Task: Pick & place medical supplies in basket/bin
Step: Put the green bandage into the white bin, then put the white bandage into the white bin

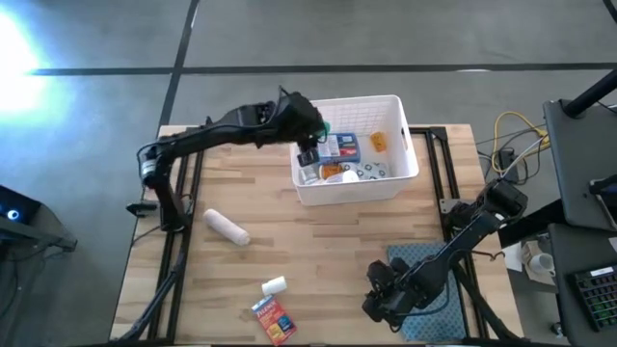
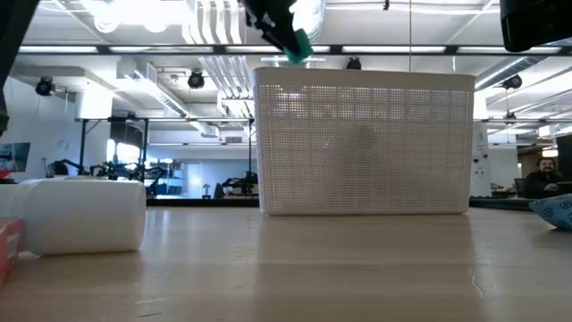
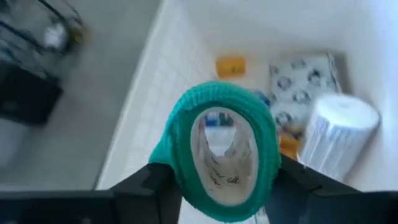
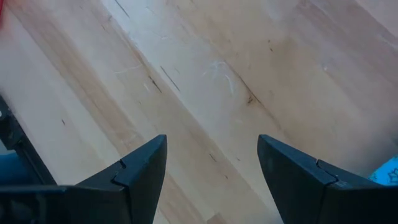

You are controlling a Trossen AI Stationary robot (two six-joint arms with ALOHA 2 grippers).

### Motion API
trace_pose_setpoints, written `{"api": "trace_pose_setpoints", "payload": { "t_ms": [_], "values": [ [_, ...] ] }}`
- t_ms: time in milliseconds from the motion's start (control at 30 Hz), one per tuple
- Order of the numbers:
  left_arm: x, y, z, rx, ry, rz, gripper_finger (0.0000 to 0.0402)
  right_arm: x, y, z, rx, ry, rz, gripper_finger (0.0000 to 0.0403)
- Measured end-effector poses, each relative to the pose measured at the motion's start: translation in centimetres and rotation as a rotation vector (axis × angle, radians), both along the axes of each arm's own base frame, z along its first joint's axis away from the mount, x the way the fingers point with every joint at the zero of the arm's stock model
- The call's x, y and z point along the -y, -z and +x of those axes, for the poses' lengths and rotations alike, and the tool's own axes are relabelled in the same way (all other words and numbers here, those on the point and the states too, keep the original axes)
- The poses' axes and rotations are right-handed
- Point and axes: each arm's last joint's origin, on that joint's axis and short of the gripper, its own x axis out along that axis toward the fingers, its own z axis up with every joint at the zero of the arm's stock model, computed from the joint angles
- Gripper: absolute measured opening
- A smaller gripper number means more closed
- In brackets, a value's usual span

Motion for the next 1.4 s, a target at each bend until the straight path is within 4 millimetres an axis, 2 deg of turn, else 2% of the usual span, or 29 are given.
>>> {"api": "trace_pose_setpoints", "payload": {
  "t_ms": [167,300,400,500,633,733,867,1067,1267,1400],
  "values": [
    [-0.7,1.3,1.4,-0.142,-0.004,-0.047,0.0215,-0.1,0.0,0.0,0.005,0.011,0.010,0.0240],
    [-0.4,0.3,1.1,-0.218,-0.009,0.003,0.0260,-0.1,0.0,0.0,0.006,0.011,0.011,0.0240],
    [0.1,-0.8,-0.3,-0.313,-0.042,0.075,0.0279,-0.1,0.0,0.1,0.006,0.010,0.010,0.0240],
    [1.2,-1.7,-2.2,-0.404,0.008,0.060,0.0284,0.0,0.0,0.1,0.005,-0.009,-0.001,0.0240],
    [4.6,-3.2,-5.9,-0.436,0.138,-0.079,0.0285,0.4,0.0,0.5,0.005,-0.034,-0.021,0.0240],
    [7.4,-2.8,-7.2,-0.438,0.209,-0.097,0.0285,0.8,-0.1,0.8,0.018,-0.051,-0.057,0.0240],
    [11.3,0.3,-8.3,-0.538,0.272,-0.131,0.0285,1.6,0.0,1.5,0.011,-0.082,-0.081,0.0240],
    [15.8,7.3,-11.4,-0.690,0.207,-0.233,0.0285,2.4,-0.1,2.3,0.003,-0.106,-0.073,0.0240],
    [18.4,14.7,-13.9,-0.775,0.297,-0.286,0.0285,2.7,-0.1,2.7,0.010,-0.186,-0.102,0.0240],
    [18.6,18.0,-14.8,-0.833,0.332,-0.256,0.0285,3.1,-0.1,3.0,-0.009,-0.219,-0.088,0.0240]
  ]
}}
